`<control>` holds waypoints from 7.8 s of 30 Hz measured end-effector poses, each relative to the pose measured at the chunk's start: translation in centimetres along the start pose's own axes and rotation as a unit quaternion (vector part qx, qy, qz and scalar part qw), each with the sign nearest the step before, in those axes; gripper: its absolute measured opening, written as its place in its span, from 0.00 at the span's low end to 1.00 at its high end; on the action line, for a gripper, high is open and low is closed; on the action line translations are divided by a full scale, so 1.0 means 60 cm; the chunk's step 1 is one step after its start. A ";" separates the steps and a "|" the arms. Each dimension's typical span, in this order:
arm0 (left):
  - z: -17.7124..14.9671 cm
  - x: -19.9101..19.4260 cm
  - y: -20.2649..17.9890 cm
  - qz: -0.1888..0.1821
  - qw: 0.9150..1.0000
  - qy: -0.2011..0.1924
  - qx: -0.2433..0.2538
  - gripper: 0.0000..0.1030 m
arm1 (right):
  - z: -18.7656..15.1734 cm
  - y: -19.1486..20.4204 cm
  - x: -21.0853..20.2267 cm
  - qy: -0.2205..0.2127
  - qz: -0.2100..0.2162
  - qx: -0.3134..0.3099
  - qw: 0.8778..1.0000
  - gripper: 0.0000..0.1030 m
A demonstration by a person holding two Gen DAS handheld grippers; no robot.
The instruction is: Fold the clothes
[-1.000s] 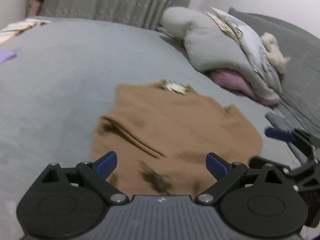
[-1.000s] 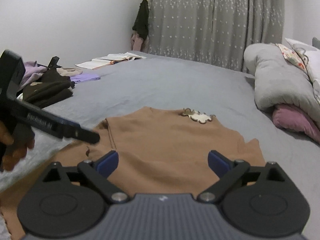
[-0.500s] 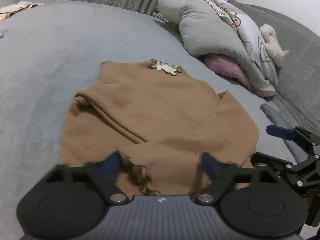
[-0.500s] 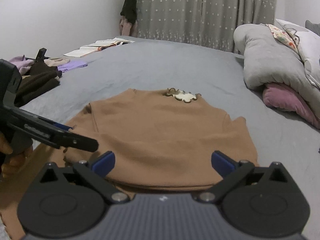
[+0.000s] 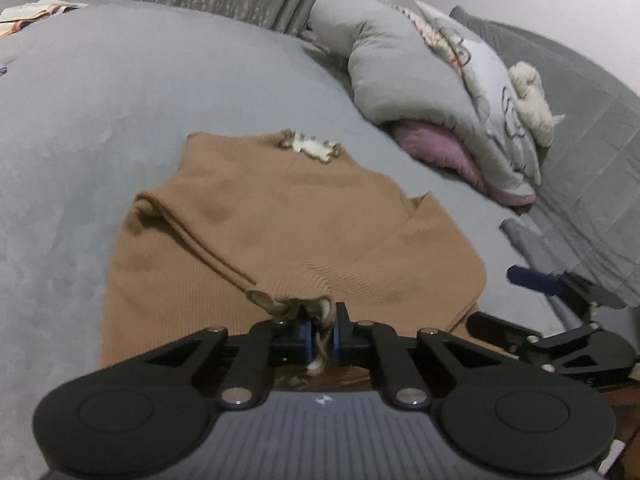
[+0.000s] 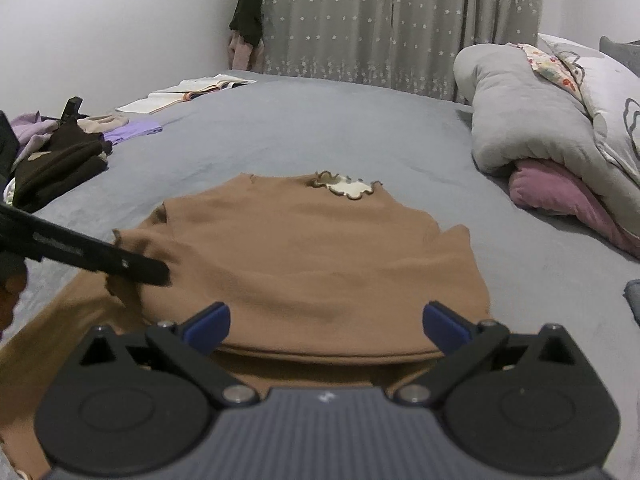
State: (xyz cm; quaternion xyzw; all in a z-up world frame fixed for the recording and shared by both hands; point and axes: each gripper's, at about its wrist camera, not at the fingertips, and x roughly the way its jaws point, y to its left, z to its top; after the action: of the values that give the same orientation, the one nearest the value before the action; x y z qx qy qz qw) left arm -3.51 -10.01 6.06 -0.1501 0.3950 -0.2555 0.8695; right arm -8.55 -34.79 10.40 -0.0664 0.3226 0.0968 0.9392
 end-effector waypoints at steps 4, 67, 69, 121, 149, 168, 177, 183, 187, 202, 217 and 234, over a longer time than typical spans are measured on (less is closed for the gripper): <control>0.002 -0.013 -0.001 0.006 1.000 -0.004 0.015 0.06 | -0.001 -0.001 0.003 0.004 -0.001 0.002 1.000 1.00; -0.032 -0.064 0.086 0.046 0.998 0.030 -0.016 0.07 | -0.097 -0.291 0.216 -0.100 0.144 0.634 0.753 0.98; -0.031 -0.071 0.088 0.048 0.998 0.026 -0.013 0.07 | -0.101 -0.289 0.206 -0.104 0.143 0.637 0.750 0.98; 0.036 -0.042 0.185 0.115 0.987 -0.022 -0.112 0.18 | -0.022 -0.224 0.130 0.010 -0.033 0.338 0.940 0.14; 0.079 0.069 0.167 0.073 0.996 -0.053 0.011 0.18 | -0.031 -0.204 0.144 0.026 0.008 0.304 0.952 0.38; 0.082 0.065 0.189 0.072 0.995 -0.047 -0.048 0.16 | -0.028 -0.204 0.134 0.021 -0.026 0.298 0.954 0.16; 0.089 0.052 0.215 0.060 0.993 -0.045 -0.086 0.21 | -0.045 -0.220 0.130 0.028 -0.012 0.314 0.949 0.25; 0.092 0.017 0.210 0.098 0.989 -0.079 -0.075 0.18 | -0.040 -0.227 0.119 0.014 -0.001 0.322 0.947 0.27; 0.089 0.012 0.225 0.117 0.987 -0.072 -0.079 0.18 | -0.046 -0.246 0.105 -0.012 0.015 0.378 0.926 0.44; 0.012 -0.062 0.102 0.010 1.000 -0.006 0.026 0.18 | -0.005 -0.207 0.101 0.031 -0.033 0.264 0.963 0.69; -0.017 -0.042 0.080 0.027 0.995 0.009 0.092 0.06 | -0.011 -0.173 0.048 0.024 -0.017 0.263 0.964 0.80; -0.026 -0.044 0.090 0.056 0.987 0.016 0.152 0.32 | -0.016 -0.168 0.041 0.029 -0.001 0.251 0.968 0.86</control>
State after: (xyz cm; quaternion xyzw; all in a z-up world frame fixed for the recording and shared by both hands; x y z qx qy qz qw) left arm -4.42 -4.15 4.20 0.0097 0.3730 -0.2659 0.8889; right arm -4.96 -44.40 8.77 0.1678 0.3639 0.0095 0.9161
